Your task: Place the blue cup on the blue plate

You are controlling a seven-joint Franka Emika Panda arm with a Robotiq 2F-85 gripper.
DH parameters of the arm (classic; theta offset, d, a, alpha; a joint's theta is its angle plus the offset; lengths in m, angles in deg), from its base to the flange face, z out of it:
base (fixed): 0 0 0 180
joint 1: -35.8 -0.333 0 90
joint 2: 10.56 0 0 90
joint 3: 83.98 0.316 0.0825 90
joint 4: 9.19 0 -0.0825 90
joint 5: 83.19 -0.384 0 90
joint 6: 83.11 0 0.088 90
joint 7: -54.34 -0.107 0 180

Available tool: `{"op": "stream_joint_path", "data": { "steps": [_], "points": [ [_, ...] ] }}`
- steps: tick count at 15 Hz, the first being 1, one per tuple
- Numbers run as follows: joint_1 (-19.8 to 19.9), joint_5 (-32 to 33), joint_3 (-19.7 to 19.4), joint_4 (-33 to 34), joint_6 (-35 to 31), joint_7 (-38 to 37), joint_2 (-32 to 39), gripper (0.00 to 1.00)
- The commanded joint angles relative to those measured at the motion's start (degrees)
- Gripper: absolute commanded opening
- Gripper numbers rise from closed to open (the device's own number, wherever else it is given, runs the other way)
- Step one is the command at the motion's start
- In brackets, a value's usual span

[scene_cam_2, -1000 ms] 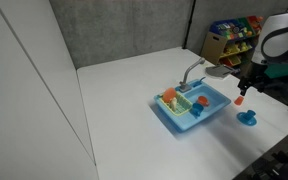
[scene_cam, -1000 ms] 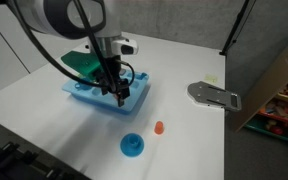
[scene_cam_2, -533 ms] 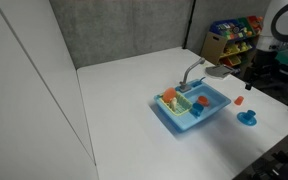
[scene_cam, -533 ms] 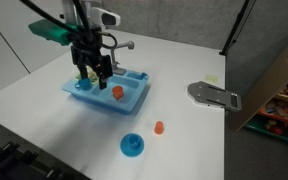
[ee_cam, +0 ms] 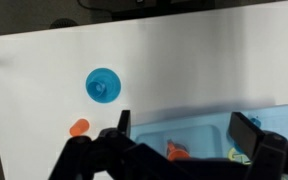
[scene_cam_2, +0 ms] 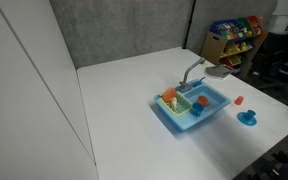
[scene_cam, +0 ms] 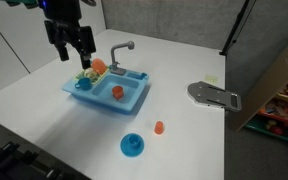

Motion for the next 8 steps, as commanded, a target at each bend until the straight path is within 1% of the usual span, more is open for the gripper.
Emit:
{"op": "stream_joint_path", "data": {
  "steps": [1,6,8],
  "points": [
    [0.03,-0.09,0.29,-2.44,2.19,3.08,-7.66,1.0],
    [-0.22,-0.5,0.27,-3.35,5.6,6.29,-15.16,1.0],
    [-0.14,-0.46,0.54,-3.48,6.7,5.58,-17.57,1.0]
  ]
}}
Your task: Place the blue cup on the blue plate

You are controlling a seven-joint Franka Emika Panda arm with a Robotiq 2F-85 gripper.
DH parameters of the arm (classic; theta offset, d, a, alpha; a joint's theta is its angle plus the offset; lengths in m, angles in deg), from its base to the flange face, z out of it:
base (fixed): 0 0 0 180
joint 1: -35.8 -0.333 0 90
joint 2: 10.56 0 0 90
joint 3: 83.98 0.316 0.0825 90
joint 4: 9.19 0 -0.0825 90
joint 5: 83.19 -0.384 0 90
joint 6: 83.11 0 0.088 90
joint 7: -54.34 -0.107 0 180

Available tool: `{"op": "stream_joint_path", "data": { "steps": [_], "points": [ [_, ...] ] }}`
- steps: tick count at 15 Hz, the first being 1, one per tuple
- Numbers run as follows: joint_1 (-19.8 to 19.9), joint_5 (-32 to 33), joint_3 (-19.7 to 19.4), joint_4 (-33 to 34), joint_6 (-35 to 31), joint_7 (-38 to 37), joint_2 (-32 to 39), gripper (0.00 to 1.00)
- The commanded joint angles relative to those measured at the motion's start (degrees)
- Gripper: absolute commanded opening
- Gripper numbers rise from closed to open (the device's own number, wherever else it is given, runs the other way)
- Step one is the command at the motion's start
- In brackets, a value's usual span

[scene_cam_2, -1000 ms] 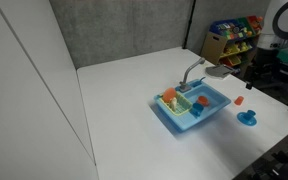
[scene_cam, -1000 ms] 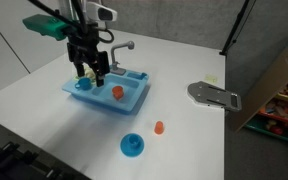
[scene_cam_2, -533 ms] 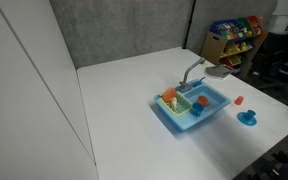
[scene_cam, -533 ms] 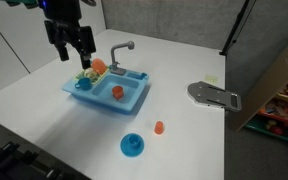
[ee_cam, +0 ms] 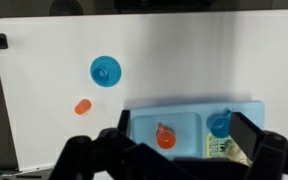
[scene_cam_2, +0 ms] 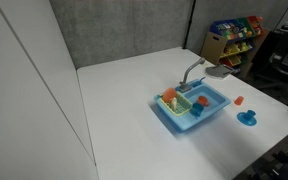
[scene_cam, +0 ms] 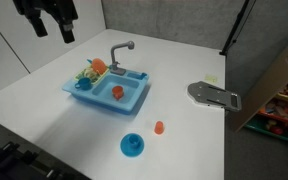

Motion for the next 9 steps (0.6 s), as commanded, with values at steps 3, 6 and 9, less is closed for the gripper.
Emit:
{"op": "stream_joint_path", "data": {
  "steps": [3,6,9],
  "points": [
    [0.11,-0.68,1.09,-0.98,3.45,-2.59,-7.02,1.0],
    [0.16,-0.49,1.72,-1.25,3.8,-4.12,-8.33,1.0],
    [0.09,-0.11,1.45,-0.58,3.35,-2.96,-7.11,1.0]
  ]
}}
